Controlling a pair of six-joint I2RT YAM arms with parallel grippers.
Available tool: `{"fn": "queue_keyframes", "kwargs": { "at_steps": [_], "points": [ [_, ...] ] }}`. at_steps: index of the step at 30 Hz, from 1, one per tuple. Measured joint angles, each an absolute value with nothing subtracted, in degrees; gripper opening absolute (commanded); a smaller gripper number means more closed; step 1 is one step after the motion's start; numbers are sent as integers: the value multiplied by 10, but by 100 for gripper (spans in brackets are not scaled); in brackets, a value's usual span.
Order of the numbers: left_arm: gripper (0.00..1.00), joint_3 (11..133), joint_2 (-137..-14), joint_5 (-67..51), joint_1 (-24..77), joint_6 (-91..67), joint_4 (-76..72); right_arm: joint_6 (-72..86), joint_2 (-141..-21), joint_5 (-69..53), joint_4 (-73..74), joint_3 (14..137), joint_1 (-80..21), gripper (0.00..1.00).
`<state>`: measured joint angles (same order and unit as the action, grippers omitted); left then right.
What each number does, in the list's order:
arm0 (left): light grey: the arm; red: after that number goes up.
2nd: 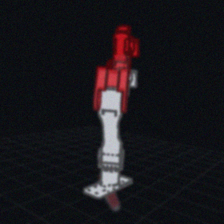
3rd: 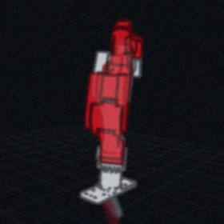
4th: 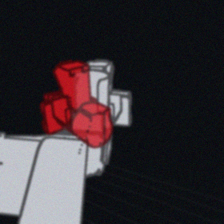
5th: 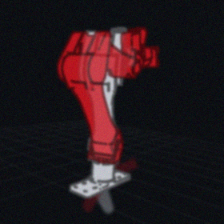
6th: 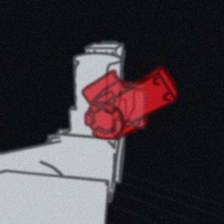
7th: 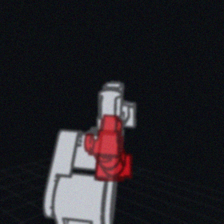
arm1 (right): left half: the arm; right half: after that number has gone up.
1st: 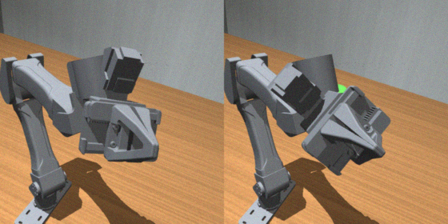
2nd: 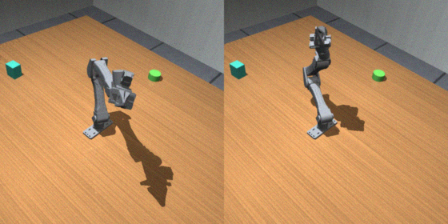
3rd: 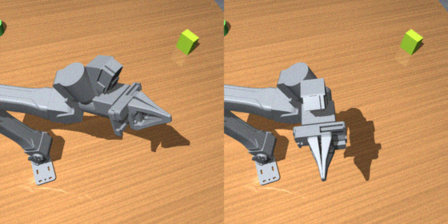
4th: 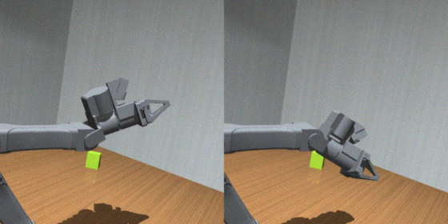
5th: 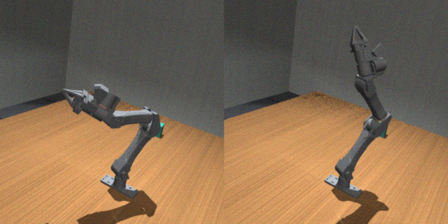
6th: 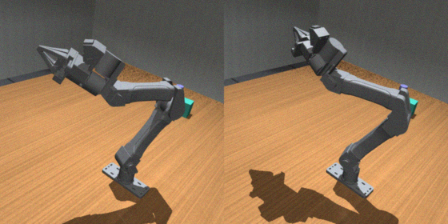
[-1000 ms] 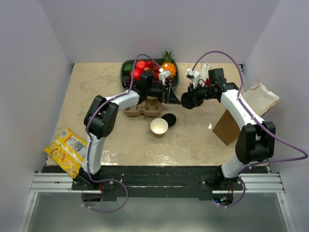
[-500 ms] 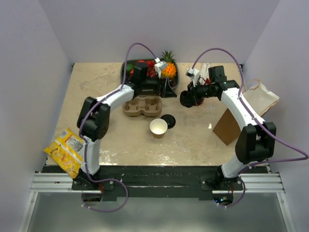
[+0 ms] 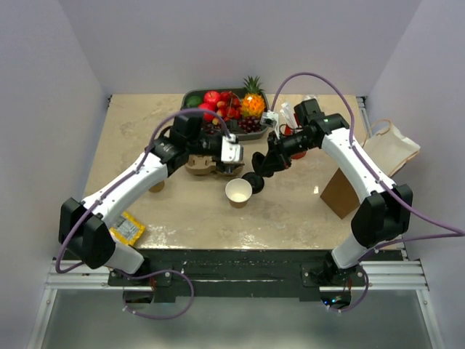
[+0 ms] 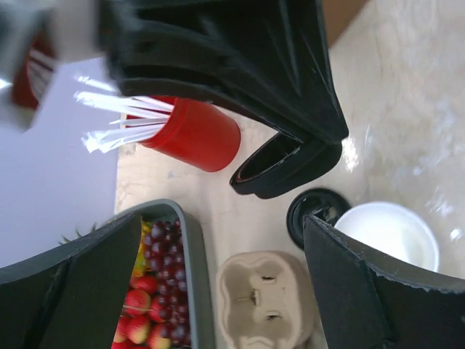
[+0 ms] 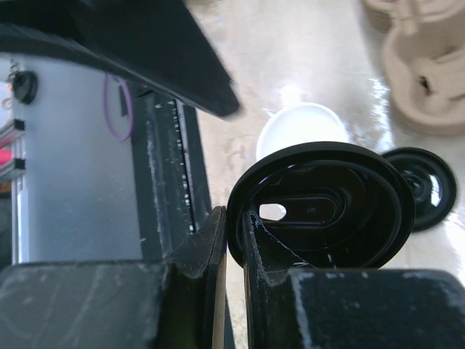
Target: Pack the takeout coffee
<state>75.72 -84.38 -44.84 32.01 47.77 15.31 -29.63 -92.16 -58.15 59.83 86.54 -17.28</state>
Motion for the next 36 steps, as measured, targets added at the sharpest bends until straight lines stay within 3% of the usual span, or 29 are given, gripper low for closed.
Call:
{"fn": "queue_keyframes", "kwargs": {
  "at_steps": [9,15,22,29,32,33,36],
  "points": [
    [91,695,-842,-396,372,718,167,-296,-927,-604,609,865,-197,9],
    [75,692,-843,-383,399,774,164,-291,-927,-610,608,865,-197,9],
    [48,687,-846,-378,404,818,174,-281,-927,-610,605,865,-197,9],
    [35,687,-850,-369,407,837,183,-269,-927,-610,601,865,-198,10],
    [26,687,-850,-363,407,834,184,-261,-927,-610,597,865,-198,18],
    [22,687,-850,-359,407,830,187,-259,-927,-610,595,865,-198,28],
    [20,686,-850,-348,407,808,190,-255,-932,-604,592,873,-197,43]
  ]
}}
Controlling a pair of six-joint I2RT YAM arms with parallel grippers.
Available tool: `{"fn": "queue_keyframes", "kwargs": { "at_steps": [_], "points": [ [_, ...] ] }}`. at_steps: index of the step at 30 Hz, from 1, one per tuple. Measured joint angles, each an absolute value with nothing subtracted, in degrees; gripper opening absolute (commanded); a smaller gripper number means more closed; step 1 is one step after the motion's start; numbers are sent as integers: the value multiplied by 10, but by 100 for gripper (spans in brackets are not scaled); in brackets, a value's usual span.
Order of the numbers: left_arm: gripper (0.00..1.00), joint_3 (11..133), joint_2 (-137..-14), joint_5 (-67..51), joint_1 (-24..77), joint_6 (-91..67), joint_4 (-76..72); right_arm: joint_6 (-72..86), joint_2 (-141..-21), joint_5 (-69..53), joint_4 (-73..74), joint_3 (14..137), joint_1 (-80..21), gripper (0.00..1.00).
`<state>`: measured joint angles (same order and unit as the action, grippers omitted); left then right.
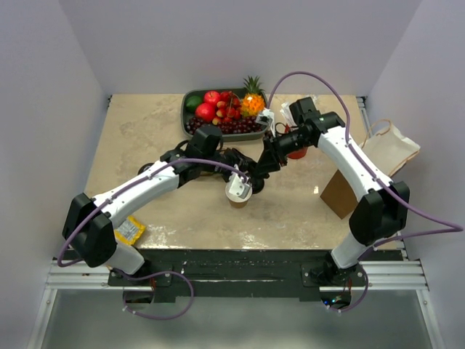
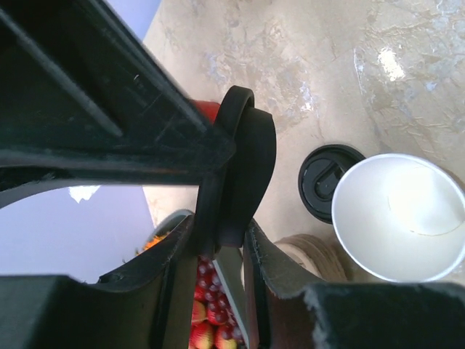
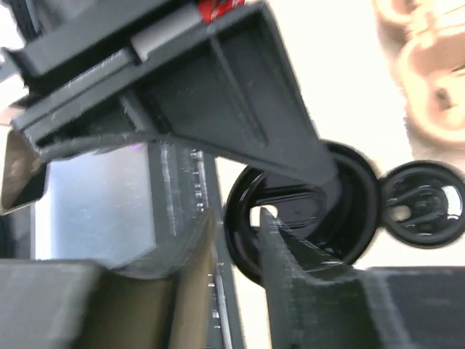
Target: Pack the takeout coffee
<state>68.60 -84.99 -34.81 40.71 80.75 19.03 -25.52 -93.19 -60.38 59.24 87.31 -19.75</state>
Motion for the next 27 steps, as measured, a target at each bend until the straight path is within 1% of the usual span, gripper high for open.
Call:
{"fn": "queue_keyframes", "kwargs": {
  "at_steps": [3,8,11,14,16,19,20,21,22,24,27],
  "points": [
    [19,686,-850,-337,407,769,191,-263,-955,-592,600,921,-196,49],
    [18,679,-839,-322,406,674,192,-271,-1022,-599,612,1093,-146,53],
    [19,677,-830,-324,397,594,195,-273,-1022,-595,604,1110,-113,59],
    [21,688,-829,-338,369,500,220,-260,-986,-576,553,1044,-102,62],
    [23,707,-833,-355,345,447,250,-224,-932,-551,480,948,-106,65],
    [23,749,-848,-389,315,389,305,-154,-849,-511,385,819,-116,65],
    [23,759,-853,-400,310,374,322,-133,-831,-502,357,795,-119,74],
    [24,768,-858,-415,307,358,340,-115,-821,-499,335,782,-124,78],
    [24,772,-862,-424,304,349,352,-100,-818,-497,315,776,-130,79],
    [24,779,-876,-452,301,331,382,-79,-818,-492,278,765,-141,79],
    [24,794,-912,-488,296,317,432,-48,-816,-484,223,716,-166,79]
  ]
}}
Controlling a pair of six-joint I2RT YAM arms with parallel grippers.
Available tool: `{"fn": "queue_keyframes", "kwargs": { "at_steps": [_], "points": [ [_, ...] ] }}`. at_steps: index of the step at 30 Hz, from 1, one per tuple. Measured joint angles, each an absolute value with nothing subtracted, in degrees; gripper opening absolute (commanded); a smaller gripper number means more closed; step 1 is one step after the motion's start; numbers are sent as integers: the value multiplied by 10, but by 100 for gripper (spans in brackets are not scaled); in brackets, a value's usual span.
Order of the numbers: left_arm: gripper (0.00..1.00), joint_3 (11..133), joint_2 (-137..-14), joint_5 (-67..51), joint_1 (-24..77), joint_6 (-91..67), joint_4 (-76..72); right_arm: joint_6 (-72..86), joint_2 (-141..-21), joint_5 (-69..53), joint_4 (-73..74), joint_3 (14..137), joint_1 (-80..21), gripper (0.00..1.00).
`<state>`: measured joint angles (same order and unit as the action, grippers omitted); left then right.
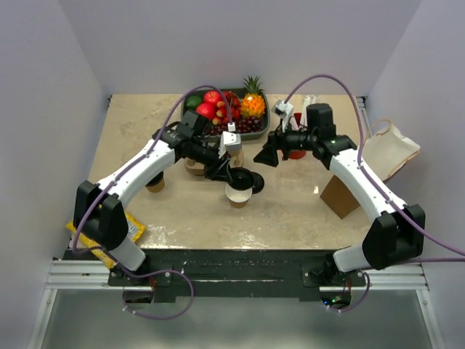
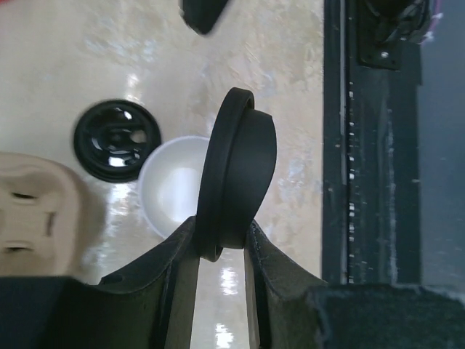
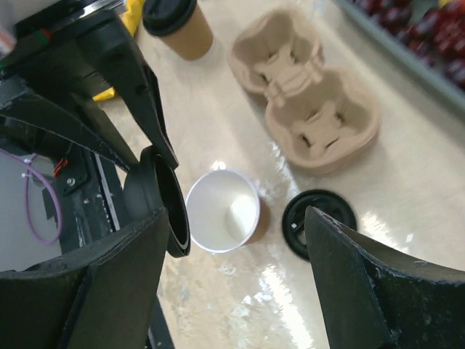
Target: Pack the takeout coffee
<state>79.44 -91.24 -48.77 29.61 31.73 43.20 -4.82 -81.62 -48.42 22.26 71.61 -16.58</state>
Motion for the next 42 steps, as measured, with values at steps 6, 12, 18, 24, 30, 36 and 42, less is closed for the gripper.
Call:
{"fn": "queue_keyframes", "kwargs": {
  "at_steps": [6,12,18,24,30,36,42],
  "points": [
    [27,806,-981,-535,269,257,488,-3,-816,-458,194,656,-195,78],
    [30,802,-992,-556,245,190,483,22,-816,-446,171,651,-195,78],
    [32,798,-1026,-599,244,142,470,35,-816,-444,166,633,-196,78],
    [33,779,-1051,-613,244,102,453,52,-818,-434,167,598,-199,78],
    [37,776,-1062,-613,244,82,443,61,-833,-412,169,588,-208,78],
    [38,776,-1072,-611,243,74,439,61,-867,-399,170,588,-216,78],
    [38,776,-1079,-611,238,68,439,61,-878,-395,171,588,-223,78]
  ]
}}
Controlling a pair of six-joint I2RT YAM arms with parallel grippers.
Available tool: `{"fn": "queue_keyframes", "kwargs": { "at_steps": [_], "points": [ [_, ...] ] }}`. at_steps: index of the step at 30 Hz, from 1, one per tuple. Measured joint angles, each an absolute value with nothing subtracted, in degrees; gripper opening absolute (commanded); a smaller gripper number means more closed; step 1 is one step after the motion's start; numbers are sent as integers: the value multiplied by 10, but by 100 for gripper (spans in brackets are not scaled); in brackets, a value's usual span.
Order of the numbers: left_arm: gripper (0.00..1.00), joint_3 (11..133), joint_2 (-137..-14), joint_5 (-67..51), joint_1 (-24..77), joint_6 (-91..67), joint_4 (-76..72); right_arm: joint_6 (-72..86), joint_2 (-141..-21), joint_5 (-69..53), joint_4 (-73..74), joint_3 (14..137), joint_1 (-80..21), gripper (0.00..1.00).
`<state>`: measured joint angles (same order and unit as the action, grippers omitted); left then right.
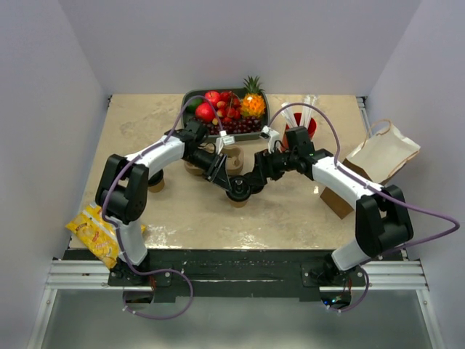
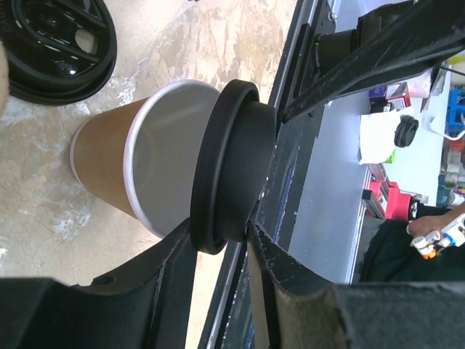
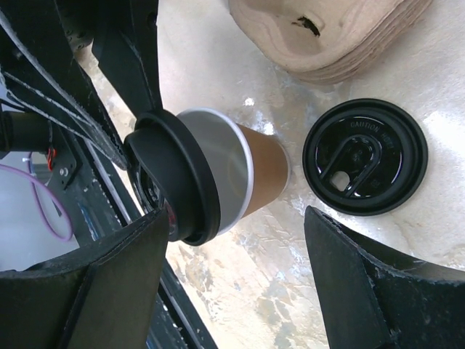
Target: Pack the takeout coffee
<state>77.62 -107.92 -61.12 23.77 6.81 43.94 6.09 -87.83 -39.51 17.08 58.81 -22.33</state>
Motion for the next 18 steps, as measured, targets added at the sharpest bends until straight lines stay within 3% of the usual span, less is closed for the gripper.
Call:
{"fn": "queue_keyframes", "kwargs": {
  "at_steps": [18],
  "points": [
    [52,776,-1080,-601,226,66,437,60,-918,-370,171,605,-244,77]
  ]
}}
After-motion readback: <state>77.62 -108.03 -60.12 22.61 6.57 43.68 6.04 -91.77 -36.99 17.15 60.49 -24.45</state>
